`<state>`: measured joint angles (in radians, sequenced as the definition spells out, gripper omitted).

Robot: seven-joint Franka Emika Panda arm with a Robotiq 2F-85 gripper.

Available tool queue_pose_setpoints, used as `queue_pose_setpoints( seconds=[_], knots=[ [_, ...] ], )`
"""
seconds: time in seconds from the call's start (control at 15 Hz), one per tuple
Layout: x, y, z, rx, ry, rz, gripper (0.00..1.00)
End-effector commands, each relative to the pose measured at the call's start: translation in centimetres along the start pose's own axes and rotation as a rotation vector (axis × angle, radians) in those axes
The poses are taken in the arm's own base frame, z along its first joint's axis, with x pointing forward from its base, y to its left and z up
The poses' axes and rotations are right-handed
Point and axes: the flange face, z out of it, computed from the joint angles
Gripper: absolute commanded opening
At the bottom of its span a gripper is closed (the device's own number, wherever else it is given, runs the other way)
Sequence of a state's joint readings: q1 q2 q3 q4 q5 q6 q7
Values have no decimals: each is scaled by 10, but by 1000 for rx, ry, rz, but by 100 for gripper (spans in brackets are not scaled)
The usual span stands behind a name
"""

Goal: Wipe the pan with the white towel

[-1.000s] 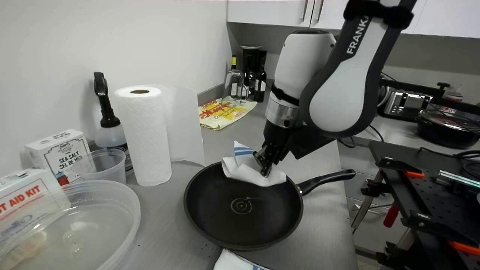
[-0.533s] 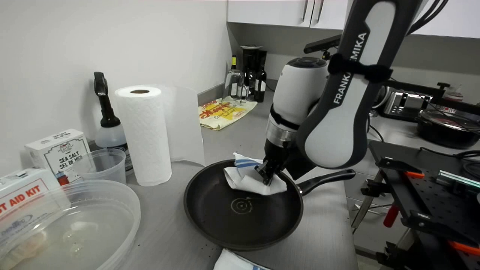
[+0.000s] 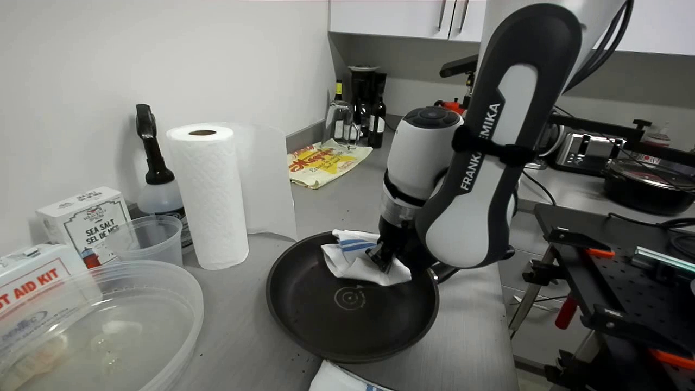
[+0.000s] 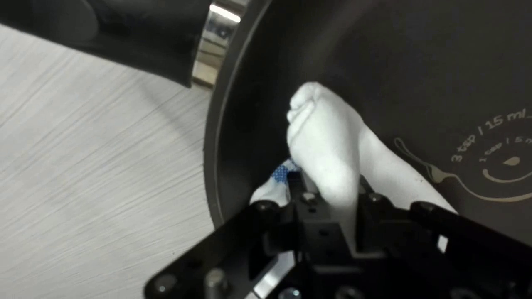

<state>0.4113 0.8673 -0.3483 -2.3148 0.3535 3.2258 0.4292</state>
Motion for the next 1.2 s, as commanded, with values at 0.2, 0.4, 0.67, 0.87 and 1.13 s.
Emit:
queue_pose_setpoints(
  seconds=[0.2,0.4,0.67,0.87,1.13],
  knots=[
    [18,-2,5,-37,100,42,4],
    [22,-3,4,-47,118,48,4],
    [21,-5,7,-56,127,54,4],
    [18,-4,17,-64,124,70,4],
    [11,-7,26,-60,77,84,4]
  ],
)
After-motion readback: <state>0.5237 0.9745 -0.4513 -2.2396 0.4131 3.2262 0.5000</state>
